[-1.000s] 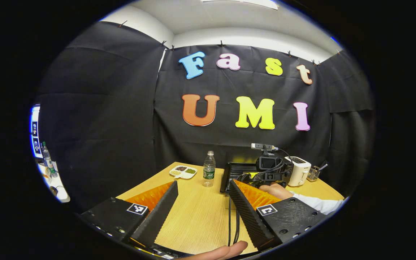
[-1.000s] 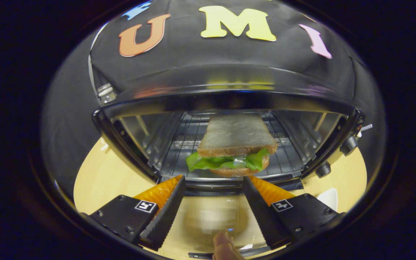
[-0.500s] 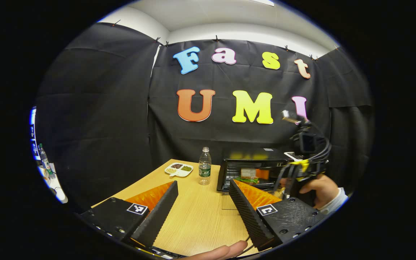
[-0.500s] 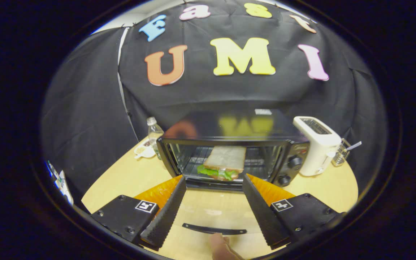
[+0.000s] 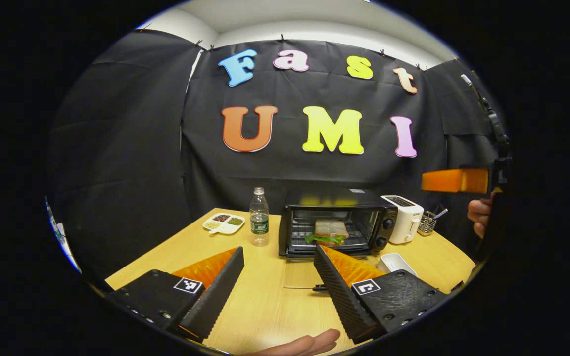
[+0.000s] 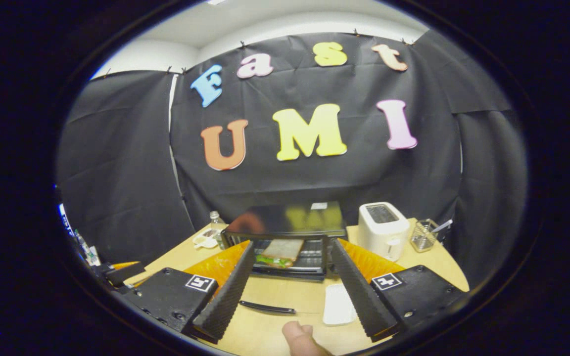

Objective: Open the electric oven with the left hand, put the food in, and close the electric oven.

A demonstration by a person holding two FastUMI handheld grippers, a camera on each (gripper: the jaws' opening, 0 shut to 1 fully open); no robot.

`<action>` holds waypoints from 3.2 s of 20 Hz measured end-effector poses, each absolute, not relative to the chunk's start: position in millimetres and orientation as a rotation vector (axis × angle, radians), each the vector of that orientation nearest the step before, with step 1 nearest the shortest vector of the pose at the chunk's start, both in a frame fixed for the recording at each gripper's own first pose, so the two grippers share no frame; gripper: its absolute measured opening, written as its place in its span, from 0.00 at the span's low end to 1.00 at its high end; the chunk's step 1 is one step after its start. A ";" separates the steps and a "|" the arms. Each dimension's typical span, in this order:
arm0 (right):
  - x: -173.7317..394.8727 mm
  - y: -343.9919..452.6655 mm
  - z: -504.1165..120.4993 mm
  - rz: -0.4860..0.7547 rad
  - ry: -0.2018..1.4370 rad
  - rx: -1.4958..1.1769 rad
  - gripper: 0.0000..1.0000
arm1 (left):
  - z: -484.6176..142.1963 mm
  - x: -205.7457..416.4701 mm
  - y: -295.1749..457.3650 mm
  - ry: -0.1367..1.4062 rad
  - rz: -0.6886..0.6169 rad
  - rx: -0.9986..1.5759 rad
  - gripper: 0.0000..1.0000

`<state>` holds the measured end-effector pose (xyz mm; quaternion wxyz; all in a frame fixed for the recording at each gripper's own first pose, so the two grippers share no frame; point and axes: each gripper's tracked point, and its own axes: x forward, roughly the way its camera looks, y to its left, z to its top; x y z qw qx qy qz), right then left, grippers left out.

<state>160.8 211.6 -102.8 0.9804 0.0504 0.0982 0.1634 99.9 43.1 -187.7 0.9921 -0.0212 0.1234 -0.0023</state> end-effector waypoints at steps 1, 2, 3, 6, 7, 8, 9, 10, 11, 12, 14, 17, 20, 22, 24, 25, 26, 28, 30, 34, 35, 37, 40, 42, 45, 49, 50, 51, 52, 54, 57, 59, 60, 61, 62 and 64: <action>155.9 194.1 -94.6 0.303 0.176 0.095 0.89 | -195.3 105.6 34.2 0.257 -0.022 -0.043 0.94; 149.5 175.9 -85.2 0.272 0.149 0.089 1.00 | -202.6 111.1 25.4 0.266 -0.036 -0.045 0.94; 142.1 158.5 -75.4 0.243 0.124 0.082 1.00 | -215.3 115.9 16.5 0.290 -0.049 -0.051 0.94; 122.5 110.4 -53.7 0.164 0.065 0.069 1.00 | -250.0 127.2 -21.4 0.369 -0.113 -0.055 0.94; 116.1 91.6 -47.1 0.133 0.051 0.072 0.89 | -260.3 132.3 -33.9 0.395 -0.132 -0.049 0.94; 109.5 75.9 -39.1 0.102 0.032 0.076 0.89 | -270.9 135.3 -45.4 0.425 -0.153 -0.044 0.94; 104.1 57.4 -31.8 0.067 0.013 0.075 0.89 | -279.9 139.0 -55.7 0.441 -0.166 -0.042 0.94; 100.7 43.4 -29.4 0.040 0.005 0.068 0.99 | -285.7 143.2 -61.0 0.453 -0.170 -0.041 0.94; 95.0 29.2 -25.7 0.021 -0.005 0.058 0.99 | -294.6 145.7 -64.2 0.472 -0.162 -0.050 0.94; 91.1 17.1 -21.2 0.006 -0.016 0.053 0.99 | -303.2 146.9 -67.4 0.497 -0.157 -0.064 0.94; 85.8 -0.9 -9.7 -0.004 -0.045 0.062 1.00 | -319.1 143.1 -77.8 0.544 -0.158 -0.071 0.94; 70.9 -16.5 7.7 0.025 -0.092 0.089 1.00 | -340.9 140.3 -82.8 0.601 -0.150 -0.036 0.94; 67.8 -26.9 -1.7 0.034 -0.102 0.094 0.89 | -362.1 141.0 -86.0 0.668 -0.127 -0.016 0.94; 63.4 -30.1 -5.7 0.046 -0.101 0.120 1.00 | -366.4 141.8 -82.0 0.668 -0.087 0.018 0.95; 62.1 -33.9 -13.0 0.058 -0.096 0.143 0.89 | -373.3 140.5 -94.8 0.691 -0.117 0.018 0.94; 64.9 -37.7 -17.3 0.055 -0.092 0.148 0.89 | -376.0 141.8 -98.1 0.697 -0.126 0.020 0.94; 67.4 -43.3 -20.0 0.044 -0.096 0.145 1.00 | -376.9 142.7 -99.6 0.703 -0.131 0.021 0.94; 68.7 -49.9 -20.3 0.014 -0.107 0.121 1.00 | -383.5 145.8 -100.0 0.721 -0.117 0.021 0.94; 66.1 -49.6 -20.5 0.006 -0.116 0.089 1.00 | -386.5 147.2 -98.6 0.734 -0.108 0.024 0.94; 67.4 -46.1 -27.8 0.010 -0.114 0.070 1.00 | -384.1 147.8 -99.7 0.735 -0.100 0.053 0.94; 68.5 -46.1 -29.8 0.009 -0.111 0.066 1.00 | -381.9 147.3 -101.0 0.725 -0.097 0.051 0.94; 71.8 -43.0 -30.5 0.012 -0.109 0.063 1.00 | -379.6 146.8 -101.9 0.716 -0.099 0.050 0.94; 76.5 -35.6 -37.2 0.032 -0.098 0.069 1.00 | -367.1 148.2 -102.6 0.685 -0.090 0.040 0.93; 78.2 -30.3 -41.7 0.045 -0.102 0.053 1.00 | -351.6 151.3 -103.8 0.638 -0.094 0.058 0.93; 80.2 -26.2 -48.6 0.031 -0.121 0.004 1.00 | -333.5 158.1 -103.4 0.599 -0.089 0.046 0.94; 82.1 -21.9 -63.5 0.020 -0.079 0.004 0.91 | -311.9 170.6 -102.2 0.549 -0.089 0.045 0.94; 81.7 -21.2 -64.9 0.025 -0.071 0.016 1.00 | -307.5 173.5 -101.6 0.540 -0.087 0.040 0.94; 80.9 -23.6 -66.7 0.021 -0.062 0.025 1.00 | -303.4 175.6 -102.0 0.530 -0.087 0.037 0.94; 81.8 -27.2 -68.9 0.016 -0.055 0.031 0.90 | -298.9 178.3 -101.9 0.523 -0.087 0.036 0.95; 78.5 -30.2 -70.3 0.004 -0.047 0.036 0.90 | -291.4 184.7 -101.1 0.498 -0.084 0.036 0.95; 71.5 -31.0 -66.9 0.001 -0.053 0.038 1.00 | -283.8 193.0 -100.7 0.472 -0.083 0.043 0.97; 67.7 -34.8 -61.7 -0.008 -0.066 0.054 1.00 | -277.5 201.0 -99.8 0.455 -0.076 0.025 0.97; 64.7 -35.0 -63.2 -0.011 -0.065 0.063 0.90 | -276.2 206.2 -99.3 0.447 -0.076 0.022 0.98; 61.3 -34.4 -64.6 -0.013 -0.059 0.070 0.90 | -272.2 209.8 -98.9 0.438 -0.078 0.028 0.98; 58.0 -33.5 -66.7 -0.010 -0.052 0.075 0.90 | -266.0 215.7 -98.1 0.418 -0.081 0.035 0.98; 50.6 -30.6 -68.8 -0.005 -0.037 0.083 0.90 | -259.7 228.4 -97.1 0.400 -0.086 0.042 0.97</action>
